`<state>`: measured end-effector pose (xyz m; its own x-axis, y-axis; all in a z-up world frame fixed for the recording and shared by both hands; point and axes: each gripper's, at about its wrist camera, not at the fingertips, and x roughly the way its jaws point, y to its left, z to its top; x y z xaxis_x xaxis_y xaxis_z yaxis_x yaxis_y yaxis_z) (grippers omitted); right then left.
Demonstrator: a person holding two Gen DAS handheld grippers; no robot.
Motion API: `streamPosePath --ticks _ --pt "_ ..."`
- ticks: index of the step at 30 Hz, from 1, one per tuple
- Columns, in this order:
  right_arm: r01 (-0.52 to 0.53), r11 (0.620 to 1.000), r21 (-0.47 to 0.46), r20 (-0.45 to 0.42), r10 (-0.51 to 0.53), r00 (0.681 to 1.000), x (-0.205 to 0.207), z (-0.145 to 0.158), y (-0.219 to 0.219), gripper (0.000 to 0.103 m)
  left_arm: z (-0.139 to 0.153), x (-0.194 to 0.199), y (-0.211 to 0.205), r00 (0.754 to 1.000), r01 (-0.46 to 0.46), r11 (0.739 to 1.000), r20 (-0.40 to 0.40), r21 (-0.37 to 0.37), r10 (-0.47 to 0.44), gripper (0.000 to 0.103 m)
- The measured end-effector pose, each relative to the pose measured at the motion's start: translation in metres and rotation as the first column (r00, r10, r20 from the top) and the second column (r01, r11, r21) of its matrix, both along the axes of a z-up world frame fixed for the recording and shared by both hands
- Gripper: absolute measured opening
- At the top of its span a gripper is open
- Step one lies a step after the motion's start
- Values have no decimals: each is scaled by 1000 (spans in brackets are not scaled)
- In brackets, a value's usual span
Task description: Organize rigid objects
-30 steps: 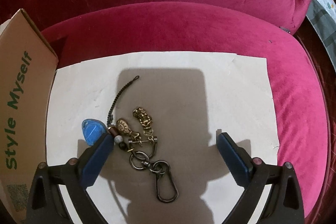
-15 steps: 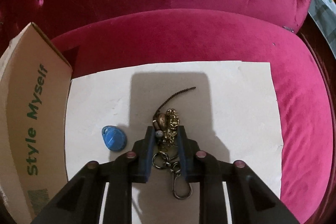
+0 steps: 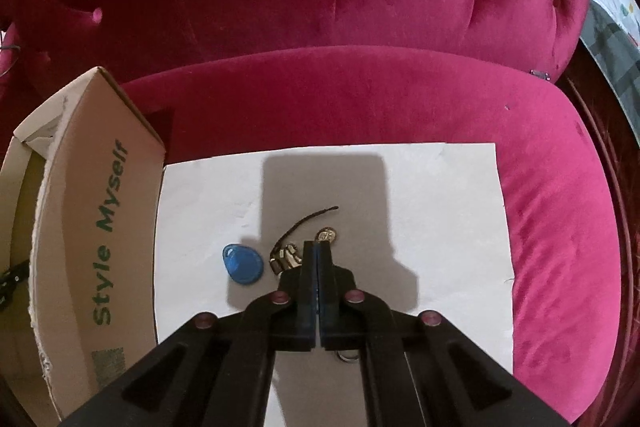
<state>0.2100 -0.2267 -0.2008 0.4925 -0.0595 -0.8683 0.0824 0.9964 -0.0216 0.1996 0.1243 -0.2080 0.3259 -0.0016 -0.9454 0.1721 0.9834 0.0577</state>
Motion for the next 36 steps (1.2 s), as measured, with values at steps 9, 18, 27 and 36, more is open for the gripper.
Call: streamPosePath --ticks 9,18,27,36 --pt "-13 1000 -11 -3 13 1000 -13 -2 -2 0 0 0 2 1000 0 1000 0 -3 0 16" --pt "-66 995 -78 -36 64 997 -13 -19 8 65 0 1 3 1000 1 1000 -1 0 -1 16" --pt "-37 998 -59 -75 32 997 -8 -47 2 76 0 2 4 1000 1 1000 -2 -3 -1 16" --pt "-22 998 -61 -35 20 999 -11 -60 -6 92 0 3 5 1000 1 1000 -3 -3 -1 16"
